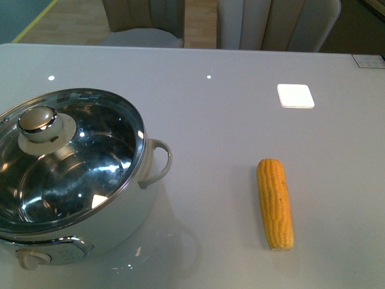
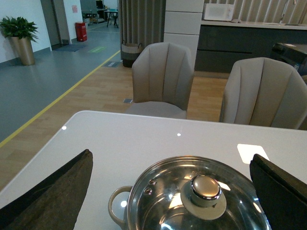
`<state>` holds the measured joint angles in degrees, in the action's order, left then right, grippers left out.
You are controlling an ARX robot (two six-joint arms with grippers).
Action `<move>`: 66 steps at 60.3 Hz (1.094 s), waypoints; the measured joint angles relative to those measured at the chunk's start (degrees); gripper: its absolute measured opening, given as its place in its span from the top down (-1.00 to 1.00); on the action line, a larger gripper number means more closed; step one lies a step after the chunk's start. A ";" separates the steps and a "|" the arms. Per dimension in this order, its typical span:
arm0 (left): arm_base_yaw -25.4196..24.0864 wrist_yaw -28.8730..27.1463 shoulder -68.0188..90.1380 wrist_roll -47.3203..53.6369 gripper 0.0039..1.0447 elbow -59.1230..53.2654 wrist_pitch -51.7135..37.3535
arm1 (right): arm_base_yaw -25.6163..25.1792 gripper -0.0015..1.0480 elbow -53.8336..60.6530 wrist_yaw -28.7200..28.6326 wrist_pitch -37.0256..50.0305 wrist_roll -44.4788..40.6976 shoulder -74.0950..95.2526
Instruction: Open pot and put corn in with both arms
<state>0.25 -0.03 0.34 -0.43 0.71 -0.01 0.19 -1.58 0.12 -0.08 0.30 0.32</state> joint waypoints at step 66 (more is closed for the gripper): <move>15.15 -15.28 40.76 -29.31 -0.87 10.08 -10.84 | 0.00 -0.83 0.00 0.00 0.00 0.00 -0.02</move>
<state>15.40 -15.31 41.10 -29.74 10.79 -10.85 0.19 -1.58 0.12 -0.08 0.30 0.30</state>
